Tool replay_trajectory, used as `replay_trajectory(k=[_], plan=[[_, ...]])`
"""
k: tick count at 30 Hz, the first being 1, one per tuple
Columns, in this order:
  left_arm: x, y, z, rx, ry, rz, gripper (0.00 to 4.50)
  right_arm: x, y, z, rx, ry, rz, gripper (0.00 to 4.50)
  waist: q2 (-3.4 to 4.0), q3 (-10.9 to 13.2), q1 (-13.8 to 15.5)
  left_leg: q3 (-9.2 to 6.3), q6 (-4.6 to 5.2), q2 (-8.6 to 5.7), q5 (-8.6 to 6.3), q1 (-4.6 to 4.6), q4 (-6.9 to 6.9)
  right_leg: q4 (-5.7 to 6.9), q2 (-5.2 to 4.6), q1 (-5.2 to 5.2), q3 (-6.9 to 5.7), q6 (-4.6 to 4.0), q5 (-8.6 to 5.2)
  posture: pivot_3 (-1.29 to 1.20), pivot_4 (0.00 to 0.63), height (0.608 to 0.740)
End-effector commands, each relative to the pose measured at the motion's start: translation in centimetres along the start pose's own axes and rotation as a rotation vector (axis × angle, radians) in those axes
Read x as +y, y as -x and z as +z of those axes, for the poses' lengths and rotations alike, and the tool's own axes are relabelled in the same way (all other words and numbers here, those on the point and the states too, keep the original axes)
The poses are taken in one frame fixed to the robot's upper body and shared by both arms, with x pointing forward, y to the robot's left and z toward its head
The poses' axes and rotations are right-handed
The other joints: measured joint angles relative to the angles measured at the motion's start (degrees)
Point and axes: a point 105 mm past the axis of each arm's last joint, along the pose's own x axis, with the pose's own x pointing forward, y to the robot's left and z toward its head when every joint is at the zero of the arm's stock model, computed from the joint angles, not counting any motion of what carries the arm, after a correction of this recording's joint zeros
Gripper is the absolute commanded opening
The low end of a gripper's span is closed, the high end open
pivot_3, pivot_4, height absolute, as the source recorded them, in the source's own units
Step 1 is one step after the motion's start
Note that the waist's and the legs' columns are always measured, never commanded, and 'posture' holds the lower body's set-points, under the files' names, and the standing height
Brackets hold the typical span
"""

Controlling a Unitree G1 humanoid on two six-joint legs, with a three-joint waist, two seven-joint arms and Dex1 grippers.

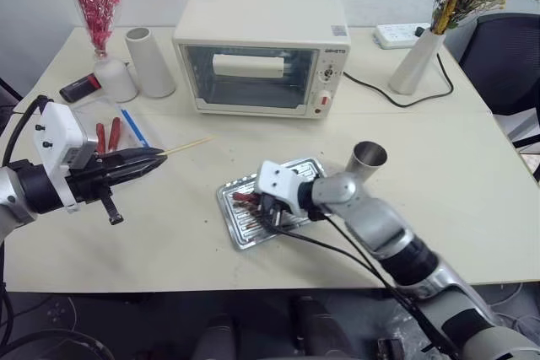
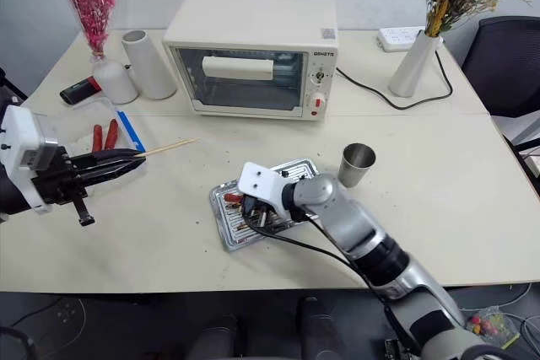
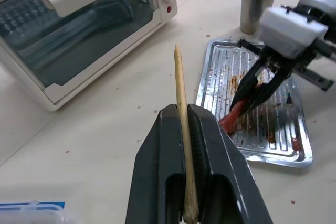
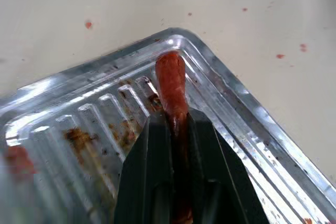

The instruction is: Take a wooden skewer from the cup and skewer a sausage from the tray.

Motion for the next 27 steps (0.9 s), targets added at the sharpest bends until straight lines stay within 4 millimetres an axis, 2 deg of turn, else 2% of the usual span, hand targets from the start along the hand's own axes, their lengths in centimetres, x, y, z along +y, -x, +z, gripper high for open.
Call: replay_trajectory(k=[1, 5, 9, 15, 27], plan=[[-0.9, -0.4, 0.9, -0.023, -0.006, -0.083, 0.0, -0.4, 3.7, 3.3, -0.09, 0.042, 0.068, 0.05, -0.01, 0.0, 0.0, 0.0, 0.0, -0.01, 0.0, -0.01, 0.0, -0.01, 0.0, 0.0, 0.0, 0.0, 0.0, 0.0, 0.15, 0.74], [-3.4, -1.2, 1.4, -0.008, 0.014, -0.269, 0.0, -1.1, 7.2, 4.0, -0.102, 0.076, 0.143, 0.05, -0.01, 0.0, -0.1, 0.02, 0.01, -0.03, -0.01, 0.06, -0.01, -0.06, 0.1, 0.04, 0.01, 0.0, 0.0, 0.0, 0.15, 0.74], [-4.1, -1.3, 1.6, 0.012, 0.003, -0.353, 0.0, -1.4, 8.6, 3.9, -0.107, 0.116, 0.191, 0.05, -0.01, 0.0, -0.2, 0.01, 0.01, -0.01, -0.01, 0.05, -0.03, -0.06, 0.19, 0.04, 0.0, -0.05, -0.03, 0.0, 0.15, 0.74], [-3.5, -1.3, 2.3, 0.01, -0.025, -0.367, 0.0, -1.8, 9.4, 3.7, -0.099, 0.146, 0.214, 0.05, 0.0, 0.0, 0.0, 0.07, 0.01, -0.02, -0.01, 0.05, 0.02, -0.02, 0.26, 0.03, 0.05, -0.05, -0.03, 0.0, 0.15, 0.74], [-3.8, -1.5, 1.6, 0.023, -0.031, -0.38, 0.0, -2.0, 9.6, 4.0, -0.113, 0.147, 0.204, 0.05, 0.0, 0.0, 0.0, 0.07, 0.01, -0.02, -0.01, 0.03, 0.04, -0.03, 0.21, 0.02, 0.08, -0.04, -0.02, 0.0, 0.15, 0.74]])
